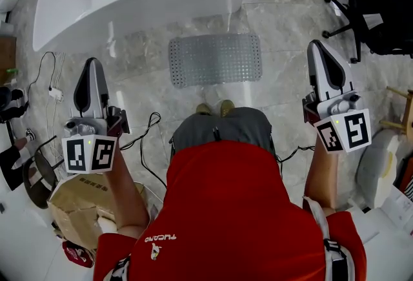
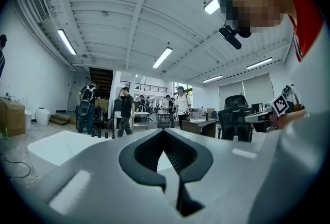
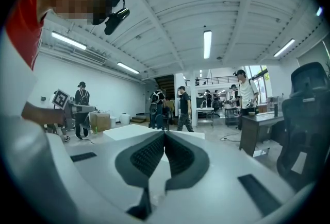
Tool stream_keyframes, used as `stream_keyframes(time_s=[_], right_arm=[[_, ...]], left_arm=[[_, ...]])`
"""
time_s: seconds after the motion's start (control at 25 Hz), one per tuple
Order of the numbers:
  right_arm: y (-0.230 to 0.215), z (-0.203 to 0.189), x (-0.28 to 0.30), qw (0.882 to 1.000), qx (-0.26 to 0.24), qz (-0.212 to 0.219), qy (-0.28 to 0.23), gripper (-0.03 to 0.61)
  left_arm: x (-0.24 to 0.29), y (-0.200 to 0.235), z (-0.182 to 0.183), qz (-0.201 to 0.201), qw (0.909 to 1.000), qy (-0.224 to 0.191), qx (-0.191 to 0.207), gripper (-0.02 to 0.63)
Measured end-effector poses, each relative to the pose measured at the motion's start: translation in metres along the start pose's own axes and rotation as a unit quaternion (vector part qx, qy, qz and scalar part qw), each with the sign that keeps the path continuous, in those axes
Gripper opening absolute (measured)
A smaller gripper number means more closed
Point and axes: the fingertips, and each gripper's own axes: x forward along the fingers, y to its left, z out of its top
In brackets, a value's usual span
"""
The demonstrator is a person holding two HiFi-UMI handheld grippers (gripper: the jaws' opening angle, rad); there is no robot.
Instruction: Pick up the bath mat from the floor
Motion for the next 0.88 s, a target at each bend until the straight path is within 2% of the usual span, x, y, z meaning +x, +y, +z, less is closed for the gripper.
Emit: stream_keyframes(time_s=[0.6, 0.88], right_arm=[[-0.014, -0.045, 0.01, 1.0, 0.0, -0.024, 0.004, 0.002], [-0.023, -0.083, 0.019, 0.999, -0.004, -0.037, 0.009, 0.002]], left_arm=[[0.015, 0.017, -0.047, 0.006, 0.9999, 0.008, 0.001, 0.005], [0.023, 0.029, -0.093, 0.015, 0.9998, 0.016, 0.0, 0.005]])
